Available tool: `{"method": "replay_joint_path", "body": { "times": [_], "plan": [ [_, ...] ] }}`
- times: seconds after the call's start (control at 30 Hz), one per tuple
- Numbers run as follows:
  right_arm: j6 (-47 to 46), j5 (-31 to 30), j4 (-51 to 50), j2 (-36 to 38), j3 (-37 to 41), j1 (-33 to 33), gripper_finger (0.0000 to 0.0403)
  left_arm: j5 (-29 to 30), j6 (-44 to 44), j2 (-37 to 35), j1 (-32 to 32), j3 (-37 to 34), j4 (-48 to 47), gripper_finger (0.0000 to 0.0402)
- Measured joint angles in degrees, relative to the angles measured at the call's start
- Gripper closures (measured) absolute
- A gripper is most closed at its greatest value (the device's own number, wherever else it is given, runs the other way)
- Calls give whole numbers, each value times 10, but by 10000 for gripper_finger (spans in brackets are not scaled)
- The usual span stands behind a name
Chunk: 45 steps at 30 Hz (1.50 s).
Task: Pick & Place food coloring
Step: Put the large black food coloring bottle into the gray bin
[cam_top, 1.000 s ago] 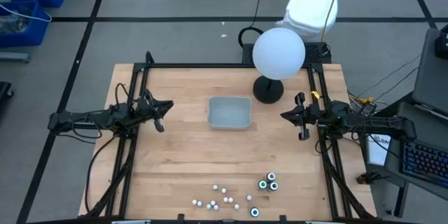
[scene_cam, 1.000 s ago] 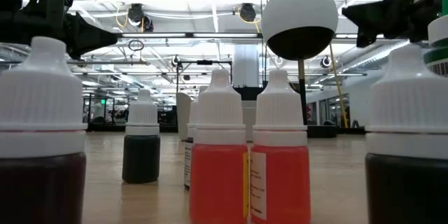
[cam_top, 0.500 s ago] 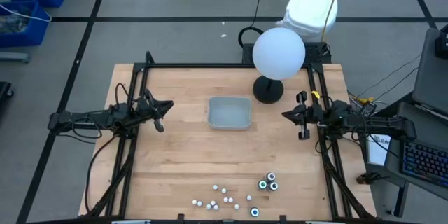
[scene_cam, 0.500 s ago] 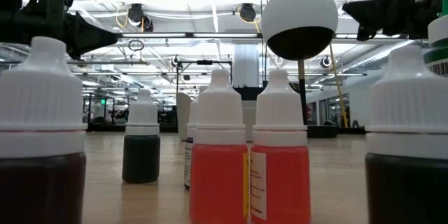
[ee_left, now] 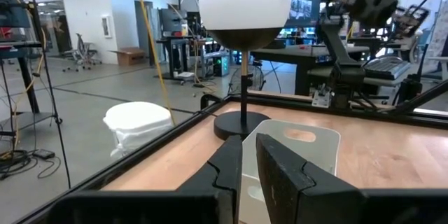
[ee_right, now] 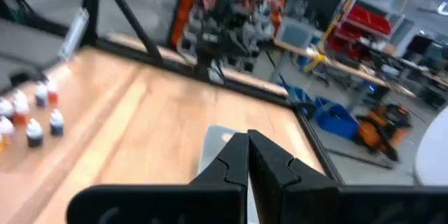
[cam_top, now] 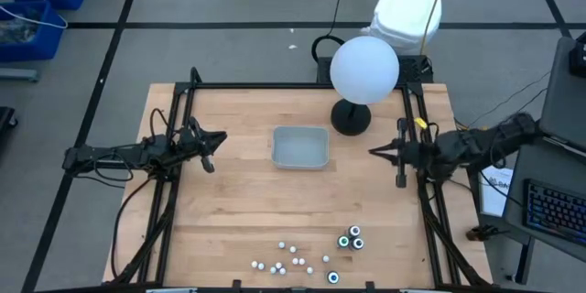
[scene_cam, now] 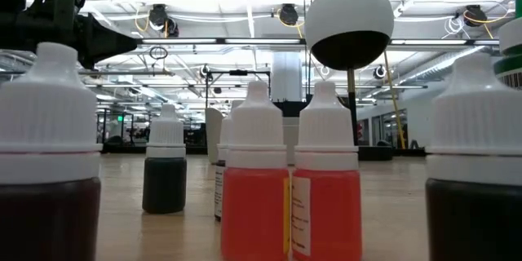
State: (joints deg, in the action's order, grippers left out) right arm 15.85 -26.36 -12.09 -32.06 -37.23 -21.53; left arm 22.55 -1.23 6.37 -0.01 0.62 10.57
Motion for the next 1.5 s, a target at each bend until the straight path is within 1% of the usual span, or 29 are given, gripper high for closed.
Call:
{"method": "replay_joint_path", "body": {
  "times": [0.13, 0.27, 0.37, 0.47, 0.53, 0.6, 0.67, 0.73, 0.87, 0.93, 1.03, 1.17, 1.2, 1.27, 1.4, 1.43, 1.5],
  "plan": [
    [-19, -145, -73, -114, -77, -120, 403, -1, 2, 0, 0, 0, -2, 350],
    [-82, -290, -137, -219, -145, -240, 403, -9, 15, 0, 0, 0, -6, 350],
    [-148, -373, -176, -277, -172, -324, 403, -17, 16, 0, 0, 0, -6, 350],
    [-235, -440, -201, -307, -177, -396, 403, -17, 18, 0, 0, 0, -5, 350],
    [-320, -450, -224, -318, -176, -431, 403, -17, 19, 0, 0, 0, -5, 350],
    [-398, -444, -240, -330, -176, -457, 403, -17, 19, 0, 0, 0, -5, 350],
    [-445, -434, -233, -350, -176, -476, 403, -17, 19, 0, 0, 0, -5, 350],
    [-445, -426, -201, -381, -176, -486, 403, -17, 19, 0, 0, 0, -4, 350],
    [-362, -428, -100, -456, -176, -492, 403, -17, 18, 0, 0, 0, 1, 350],
    [-352, -462, -68, -484, -176, -502, 403, -17, 19, 0, 0, 0, 4, 350],
    [-388, -503, -66, -513, -176, -530, 403, -16, 19, 0, 0, 0, 8, 350],
    [-456, -559, -70, -531, -176, -577, 403, -16, 18, 0, 0, 0, 17, 350],
    [-471, -562, -70, -535, -176, -582, 403, -16, 16, 0, 0, 0, 17, 350],
    [-503, -553, -67, -545, -176, -586, 403, -15, 16, 0, 0, 0, 18, 350],
    [-552, -459, -65, -562, -171, -569, 403, -15, 11, 0, 0, 0, 18, 350],
    [-567, -441, -67, -563, -166, -563, 403, -15, 11, 0, 0, 0, 18, 350],
    [-595, -425, -66, -564, -154, -550, 403, -15, 10, 0, 0, 0, 19, 350]
  ]
}}
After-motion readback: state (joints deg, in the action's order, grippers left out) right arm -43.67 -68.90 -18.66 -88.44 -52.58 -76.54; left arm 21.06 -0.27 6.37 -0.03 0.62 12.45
